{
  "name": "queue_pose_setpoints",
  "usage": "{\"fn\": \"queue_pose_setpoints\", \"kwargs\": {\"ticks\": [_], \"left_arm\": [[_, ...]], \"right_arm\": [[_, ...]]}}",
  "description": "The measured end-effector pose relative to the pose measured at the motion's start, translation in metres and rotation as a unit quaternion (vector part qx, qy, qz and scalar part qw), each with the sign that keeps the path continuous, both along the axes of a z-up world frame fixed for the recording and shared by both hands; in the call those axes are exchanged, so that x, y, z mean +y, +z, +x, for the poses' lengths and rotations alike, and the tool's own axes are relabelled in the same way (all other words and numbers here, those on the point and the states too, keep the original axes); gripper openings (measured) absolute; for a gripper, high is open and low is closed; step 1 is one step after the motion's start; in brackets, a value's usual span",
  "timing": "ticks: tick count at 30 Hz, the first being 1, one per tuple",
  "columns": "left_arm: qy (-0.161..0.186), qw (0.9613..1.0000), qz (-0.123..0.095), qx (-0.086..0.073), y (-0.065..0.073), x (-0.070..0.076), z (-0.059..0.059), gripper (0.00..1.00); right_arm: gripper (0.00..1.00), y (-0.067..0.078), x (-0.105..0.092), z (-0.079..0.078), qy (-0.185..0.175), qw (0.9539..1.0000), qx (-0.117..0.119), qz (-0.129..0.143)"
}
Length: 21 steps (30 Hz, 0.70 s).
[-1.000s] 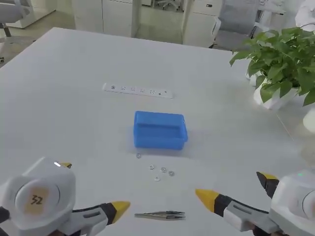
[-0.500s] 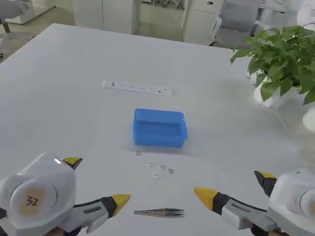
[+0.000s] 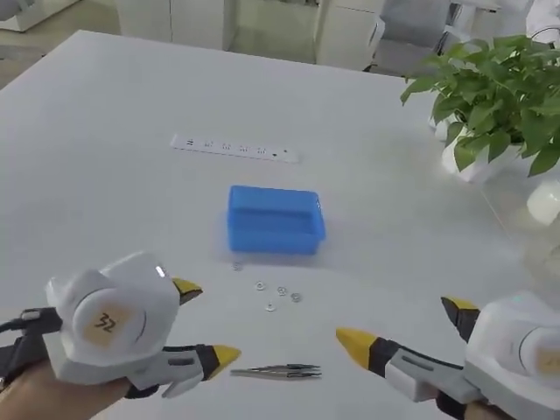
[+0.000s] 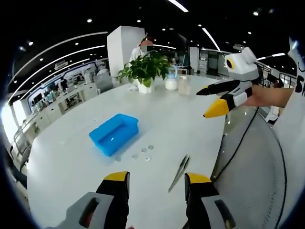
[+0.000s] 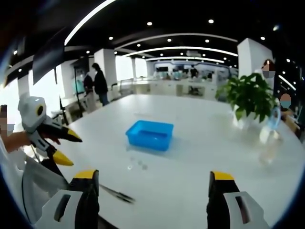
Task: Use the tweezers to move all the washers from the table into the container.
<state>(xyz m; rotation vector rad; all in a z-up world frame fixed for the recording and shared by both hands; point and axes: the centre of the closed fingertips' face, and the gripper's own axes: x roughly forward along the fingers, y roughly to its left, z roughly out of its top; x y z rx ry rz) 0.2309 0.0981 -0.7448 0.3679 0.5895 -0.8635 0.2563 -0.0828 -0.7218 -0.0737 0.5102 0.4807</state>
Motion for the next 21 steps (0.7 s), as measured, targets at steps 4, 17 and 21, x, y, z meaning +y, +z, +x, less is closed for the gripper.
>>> {"fn": "queue_pose_setpoints", "kwargs": {"ticks": [4,17,21], "left_arm": [[-0.040,0.9988,0.020,0.019,-0.011,-0.008,-0.003,0.37],[-0.126,0.9860,0.086,0.068,-0.064,-0.023,-0.014,0.18],[-0.133,0.9841,0.089,0.078,-0.075,-0.027,-0.012,0.14]], "right_arm": [[0.94,-0.001,-0.001,-0.001,-0.002,1.0000,0.003,0.000],[0.94,-0.010,0.005,0.001,0.008,0.9997,0.021,-0.009],[0.94,-0.015,0.009,0.002,0.013,0.9994,0.030,-0.009]]}}
